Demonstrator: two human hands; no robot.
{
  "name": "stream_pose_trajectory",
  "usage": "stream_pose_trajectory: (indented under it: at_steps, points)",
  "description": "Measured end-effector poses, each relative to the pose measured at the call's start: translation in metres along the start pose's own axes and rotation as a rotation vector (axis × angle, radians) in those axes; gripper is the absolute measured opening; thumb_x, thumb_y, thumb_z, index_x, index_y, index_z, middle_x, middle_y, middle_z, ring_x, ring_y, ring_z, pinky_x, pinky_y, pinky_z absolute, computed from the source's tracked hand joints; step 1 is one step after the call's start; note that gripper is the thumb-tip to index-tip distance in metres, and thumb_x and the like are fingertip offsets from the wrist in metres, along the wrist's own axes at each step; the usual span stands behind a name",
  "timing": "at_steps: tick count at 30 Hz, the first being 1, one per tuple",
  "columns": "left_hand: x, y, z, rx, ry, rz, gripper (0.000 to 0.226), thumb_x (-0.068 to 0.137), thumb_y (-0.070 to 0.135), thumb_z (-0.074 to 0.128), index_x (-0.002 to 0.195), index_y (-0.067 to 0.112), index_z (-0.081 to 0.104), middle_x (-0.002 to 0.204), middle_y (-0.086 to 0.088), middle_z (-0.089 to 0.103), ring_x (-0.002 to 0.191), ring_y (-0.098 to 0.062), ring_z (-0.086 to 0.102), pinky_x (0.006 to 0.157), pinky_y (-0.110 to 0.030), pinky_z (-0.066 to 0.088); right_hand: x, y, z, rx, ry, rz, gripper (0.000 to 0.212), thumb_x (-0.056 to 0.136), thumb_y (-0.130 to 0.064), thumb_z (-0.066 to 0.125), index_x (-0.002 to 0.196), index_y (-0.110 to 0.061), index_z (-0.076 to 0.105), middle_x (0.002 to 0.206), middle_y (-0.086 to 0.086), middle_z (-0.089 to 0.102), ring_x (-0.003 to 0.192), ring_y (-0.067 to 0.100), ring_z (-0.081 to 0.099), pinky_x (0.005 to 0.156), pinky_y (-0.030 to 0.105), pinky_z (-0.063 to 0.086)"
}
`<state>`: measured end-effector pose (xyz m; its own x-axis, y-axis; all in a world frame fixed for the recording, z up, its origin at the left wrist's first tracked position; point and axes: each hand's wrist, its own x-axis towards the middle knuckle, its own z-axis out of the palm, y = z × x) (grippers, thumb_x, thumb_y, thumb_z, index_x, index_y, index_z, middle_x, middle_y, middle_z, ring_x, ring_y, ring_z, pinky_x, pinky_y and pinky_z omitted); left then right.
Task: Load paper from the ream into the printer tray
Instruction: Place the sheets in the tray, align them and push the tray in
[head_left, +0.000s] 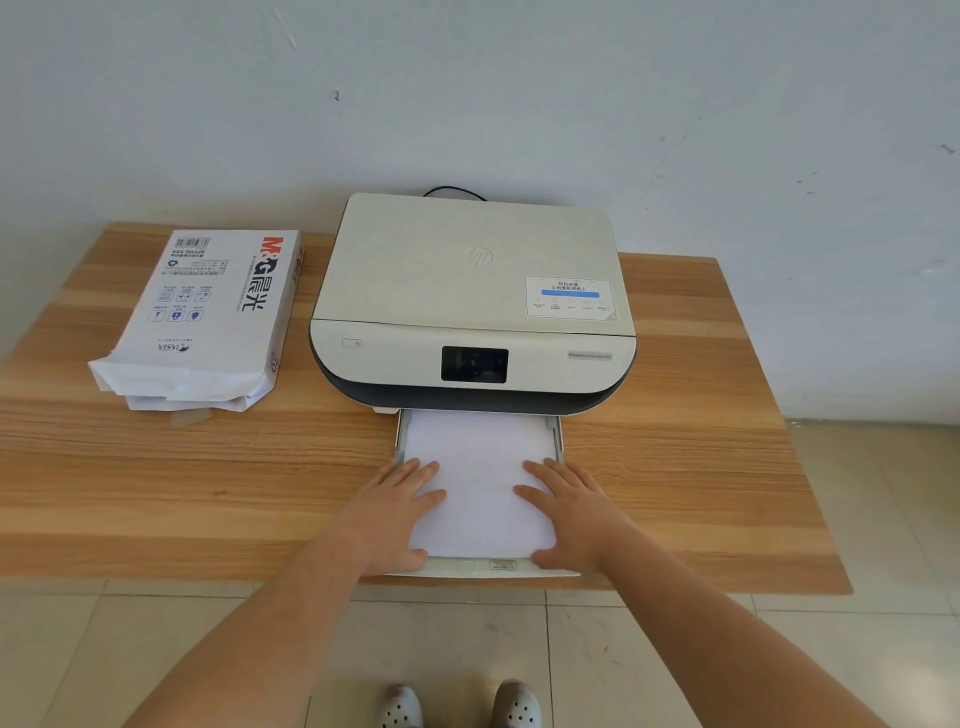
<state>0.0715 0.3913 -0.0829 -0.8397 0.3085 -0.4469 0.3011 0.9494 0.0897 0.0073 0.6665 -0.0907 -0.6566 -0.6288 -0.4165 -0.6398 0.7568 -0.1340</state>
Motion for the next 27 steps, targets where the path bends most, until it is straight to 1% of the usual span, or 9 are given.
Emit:
stream_pose_trajectory:
  at_steps: [3, 9, 14, 21, 27]
  points:
    - [0.0008, -0.0014, 0.0028, -0.025, 0.009, -0.002, 0.079, 0.081, 0.053, 0.047, 0.149, 0.033, 0.014, 0.159, 0.003, -0.012, 0.145, -0.016, -0.013, 0.118, -0.036, -0.008, -0.0013, -0.0006, 0.0019, 0.020, 0.007, 0.010, 0.087, 0.077, -0.057, 0.056, 0.151, -0.033, 0.016, 0.162, -0.002, -0.001, 0.148, 0.019, -0.006, 0.118, 0.038, -0.009]
    - [-0.0008, -0.0006, 0.0043, -0.045, 0.016, 0.010, 0.078, 0.082, 0.051, 0.048, 0.149, 0.032, 0.013, 0.159, 0.003, -0.013, 0.145, -0.015, -0.014, 0.119, -0.035, -0.006, -0.0041, -0.0030, 0.0056, 0.024, 0.024, 0.016, 0.085, 0.078, -0.055, 0.054, 0.151, -0.034, 0.017, 0.162, -0.004, -0.001, 0.148, 0.019, -0.007, 0.115, 0.037, -0.012]
    - [-0.0013, 0.0011, 0.0031, -0.033, 0.000, 0.009, 0.078, 0.084, 0.051, 0.047, 0.150, 0.031, 0.011, 0.159, 0.002, -0.014, 0.145, -0.015, -0.013, 0.119, -0.036, -0.005, -0.0052, -0.0051, 0.0048, 0.024, 0.017, 0.026, 0.083, 0.079, -0.054, 0.054, 0.151, -0.033, 0.017, 0.162, -0.003, 0.000, 0.148, 0.020, -0.005, 0.116, 0.039, -0.012]
    - [-0.0028, 0.0019, 0.0044, -0.034, 0.003, 0.006, 0.076, 0.085, 0.050, 0.045, 0.150, 0.031, 0.011, 0.159, 0.002, -0.013, 0.145, -0.014, -0.013, 0.119, -0.036, -0.007, -0.0078, -0.0065, 0.0049, 0.035, 0.004, 0.031, 0.083, 0.080, -0.054, 0.054, 0.151, -0.035, 0.015, 0.162, -0.004, -0.002, 0.148, 0.018, -0.008, 0.116, 0.040, -0.014]
    - [-0.0052, 0.0012, 0.0046, -0.045, 0.003, -0.005, 0.077, 0.084, 0.052, 0.045, 0.150, 0.033, 0.010, 0.159, 0.003, -0.015, 0.145, -0.015, -0.014, 0.119, -0.039, -0.005, -0.0080, -0.0066, 0.0055, 0.036, -0.010, 0.039, 0.083, 0.081, -0.055, 0.053, 0.151, -0.036, 0.013, 0.162, -0.006, -0.004, 0.148, 0.016, -0.009, 0.117, 0.043, -0.012]
